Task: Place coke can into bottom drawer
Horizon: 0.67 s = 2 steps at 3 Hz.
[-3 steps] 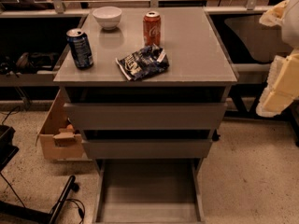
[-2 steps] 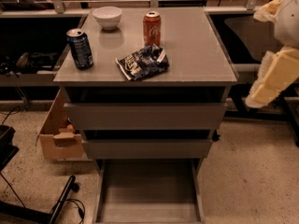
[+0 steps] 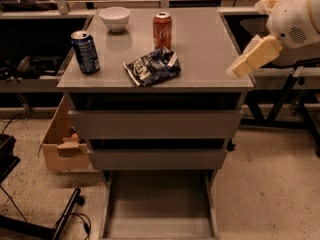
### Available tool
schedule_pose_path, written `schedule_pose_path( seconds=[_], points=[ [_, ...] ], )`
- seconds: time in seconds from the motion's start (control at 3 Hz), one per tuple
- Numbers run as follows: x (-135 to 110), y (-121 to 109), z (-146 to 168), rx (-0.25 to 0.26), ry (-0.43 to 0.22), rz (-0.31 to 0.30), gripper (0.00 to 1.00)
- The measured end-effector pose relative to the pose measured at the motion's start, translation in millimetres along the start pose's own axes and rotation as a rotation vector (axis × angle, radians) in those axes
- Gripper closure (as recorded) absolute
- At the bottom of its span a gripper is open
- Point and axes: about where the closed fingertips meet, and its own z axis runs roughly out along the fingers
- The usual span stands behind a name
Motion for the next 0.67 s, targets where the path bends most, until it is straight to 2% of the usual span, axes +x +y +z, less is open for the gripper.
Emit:
schedule_pose_path(
  seconds=[0.33, 0.67],
  points=[
    [-20, -37, 48, 0.074, -0.207, 0.104, 0.00],
    [-31, -53, 69, 0.108, -0.303, 0.140, 0.00]
  ],
)
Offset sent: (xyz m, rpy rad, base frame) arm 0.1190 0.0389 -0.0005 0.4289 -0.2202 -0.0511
